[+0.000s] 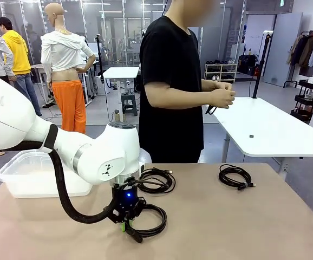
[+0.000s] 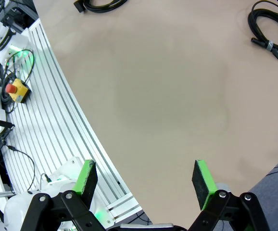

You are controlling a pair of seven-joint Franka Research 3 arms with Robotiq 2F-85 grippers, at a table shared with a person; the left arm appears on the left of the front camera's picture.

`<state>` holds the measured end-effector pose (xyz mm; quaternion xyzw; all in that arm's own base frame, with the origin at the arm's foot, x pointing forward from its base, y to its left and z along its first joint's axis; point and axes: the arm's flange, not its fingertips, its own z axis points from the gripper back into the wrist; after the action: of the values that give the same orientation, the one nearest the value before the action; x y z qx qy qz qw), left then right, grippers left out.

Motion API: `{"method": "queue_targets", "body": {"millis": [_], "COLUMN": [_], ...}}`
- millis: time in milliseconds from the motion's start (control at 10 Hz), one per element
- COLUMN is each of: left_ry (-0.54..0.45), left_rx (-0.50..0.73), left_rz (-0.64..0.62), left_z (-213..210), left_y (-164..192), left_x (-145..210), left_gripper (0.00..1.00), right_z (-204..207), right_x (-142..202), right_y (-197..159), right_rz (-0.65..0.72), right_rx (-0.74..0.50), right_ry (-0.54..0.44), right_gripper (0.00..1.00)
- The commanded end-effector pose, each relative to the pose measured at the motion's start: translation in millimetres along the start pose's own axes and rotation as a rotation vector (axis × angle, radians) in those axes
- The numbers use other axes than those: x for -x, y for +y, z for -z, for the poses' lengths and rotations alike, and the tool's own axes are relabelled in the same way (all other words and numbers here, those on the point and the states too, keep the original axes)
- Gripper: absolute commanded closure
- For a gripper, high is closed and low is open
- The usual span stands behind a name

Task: Organize and store the cables.
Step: Place the Power Cable into the Organizing box.

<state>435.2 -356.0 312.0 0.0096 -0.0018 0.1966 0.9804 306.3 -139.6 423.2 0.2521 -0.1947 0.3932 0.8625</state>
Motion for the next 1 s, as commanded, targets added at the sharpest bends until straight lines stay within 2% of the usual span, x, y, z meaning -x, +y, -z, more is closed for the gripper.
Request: {"method": "queue_targets", "body": {"millis": [0,200,400,600,900], "left_ry": [-0.022,-0.141,-0.181,-0.216,-0.225], "left_rx": [0.036,0.03,0.08,0.07,0.061], "left_rz": [0.09,0.209,0.341,0.359,0.347], "left_z": [-35.6,-106.0,-149.1,-164.8,-174.8], "left_y": [14.6,45.4,66.7,77.4,70.3], "left_x": [-2.9,-5.2,-7.6,-5.8,-8.4], "left_gripper": [1.0,1.0,1.0,1.0,1.0], "right_z": [-1.3,-1.3,-1.3,-1.3,-1.3], "right_x": [-1.7,-1.7,-1.7,-1.7,-1.7], "right_y": [-0.2,-0.2,-0.2,-0.2,-0.2], "right_rz": [0.004,0.004,0.004,0.004,0.004], "right_rx": [-0.007,-0.007,-0.007,-0.007,-0.007], "right_ry": [-0.015,-0.015,-0.015,-0.015,-0.015], "right_gripper": [0.0,0.0,0.0,0.0,0.0]}}
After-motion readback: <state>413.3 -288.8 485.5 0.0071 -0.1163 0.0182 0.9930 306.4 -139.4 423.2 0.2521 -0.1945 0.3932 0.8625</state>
